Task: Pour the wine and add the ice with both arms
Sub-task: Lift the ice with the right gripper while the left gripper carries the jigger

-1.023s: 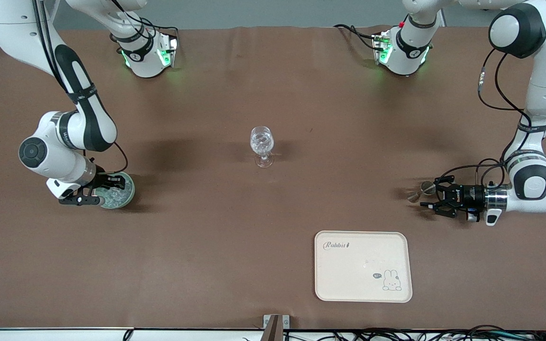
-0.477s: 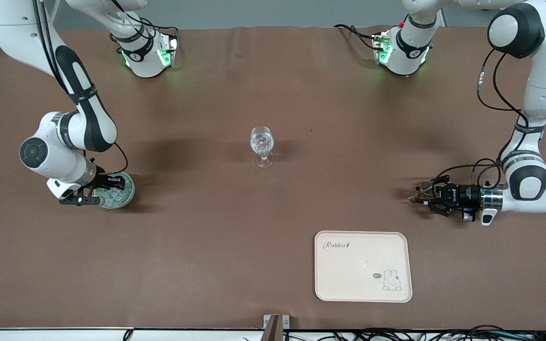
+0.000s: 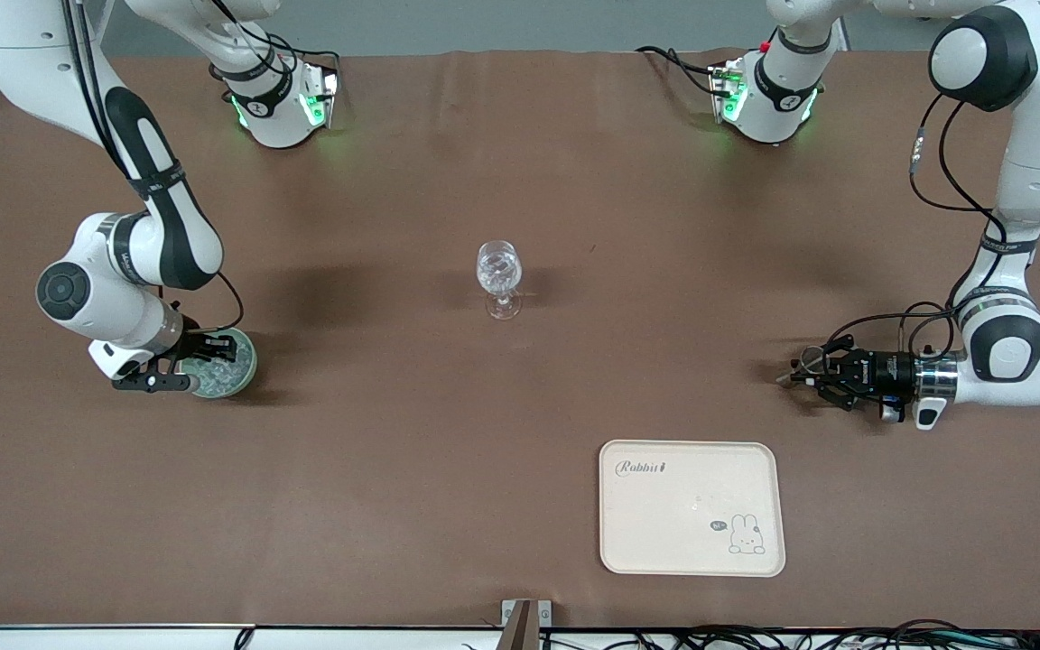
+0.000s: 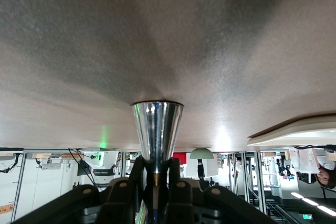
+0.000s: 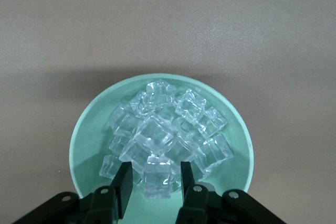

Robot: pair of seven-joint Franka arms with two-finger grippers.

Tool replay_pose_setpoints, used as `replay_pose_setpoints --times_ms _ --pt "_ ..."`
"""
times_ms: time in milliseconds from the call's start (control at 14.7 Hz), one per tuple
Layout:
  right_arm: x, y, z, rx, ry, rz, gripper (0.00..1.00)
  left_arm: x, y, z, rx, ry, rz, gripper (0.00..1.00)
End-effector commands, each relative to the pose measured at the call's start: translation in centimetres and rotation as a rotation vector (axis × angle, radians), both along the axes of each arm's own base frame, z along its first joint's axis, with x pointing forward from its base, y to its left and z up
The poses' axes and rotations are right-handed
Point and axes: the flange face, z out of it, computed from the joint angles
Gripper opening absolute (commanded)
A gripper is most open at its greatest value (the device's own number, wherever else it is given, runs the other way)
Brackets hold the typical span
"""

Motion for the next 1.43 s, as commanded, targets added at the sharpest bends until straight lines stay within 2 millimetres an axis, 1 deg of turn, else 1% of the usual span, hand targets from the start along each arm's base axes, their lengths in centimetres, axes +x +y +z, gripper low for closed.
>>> replay_pose_setpoints --times_ms 0,136,205,273,409,477,614,682,750,818,886,955,1023,1091,1159,1227,1295,1364 --pt "-0.4 -0.4 -0.6 0.004 -0.001 0.008 0.45 0.1 -0.4 0.9 -0.021 0.000 0.011 0.01" --pt "-0.4 -0.2 -0.6 0.004 -0.001 0.011 0.44 0.7 -1.5 1.9 -0.046 -0.001 0.003 0.01" --pt "-0.4 -0.3 -0.6 0.004 -0.001 0.010 0.42 1.1 -2.4 3.0 -0.049 0.012 0.006 0.01" --pt "-0.4 -0.3 -0.6 0.004 -0.001 0.008 0.37 1.7 -3.7 4.3 -0.048 0.027 0.003 0.01" --pt "-0.4 -0.3 -0.6 0.004 -0.003 0.008 0.28 2.4 -6.1 7.6 -0.058 0.000 -0.028 0.01" --pt "-0.4 -0.4 -0.6 0.004 -0.003 0.007 0.22 2.7 -7.5 9.2 -0.069 -0.011 -0.050 0.01" --pt "-0.3 -0.4 -0.5 0.005 0.000 0.004 0.07 3.2 -11.2 12.0 -0.085 -0.007 -0.086 0.01" --pt "-0.2 -0.4 -0.4 0.005 0.002 0.006 0.03 3.4 -13.2 13.6 -0.081 -0.005 -0.106 0.01" --pt "0.0 -0.4 -0.2 0.006 0.002 0.005 0.02 3.4 -15.0 15.5 -0.061 0.002 -0.120 0.01" --pt "0.3 -0.3 0.2 0.006 -0.004 0.006 0.01 3.1 -17.1 16.8 -0.040 0.016 -0.139 0.01" --pt "0.7 -0.3 0.8 0.008 0.000 0.006 0.01 2.8 -18.6 18.2 -0.010 0.023 -0.136 0.01" --pt "1.4 -0.2 2.0 0.014 0.036 0.005 0.01 2.4 -19.6 18.9 0.017 0.032 -0.128 0.01" --pt "2.1 -0.1 3.7 0.021 0.076 -0.001 0.00 2.0 -21.2 19.8 0.041 0.029 -0.131 0.01" --pt "2.8 -0.1 5.5 0.027 0.108 0.000 0.00 1.2 -23.2 20.6 0.064 0.029 -0.143 0.01" --pt "3.6 -0.4 8.2 0.031 0.106 -0.004 0.00 0.7 -24.4 21.4 0.088 0.021 -0.144 0.01" --pt "4.0 -1.1 10.9 0.034 0.092 -0.016 0.00 0.1 -25.8 22.1 0.108 0.016 -0.144 0.01" --pt "4.4 -1.5 13.2 0.035 0.082 -0.034 0.00 -0.5 -27.6 22.5 0.127 0.029 -0.146 0.01" --pt "4.4 -2.0 15.7 0.034 0.061 -0.048 0.00 -1.1 -29.7 23.1 0.143 0.050 -0.156 0.01"
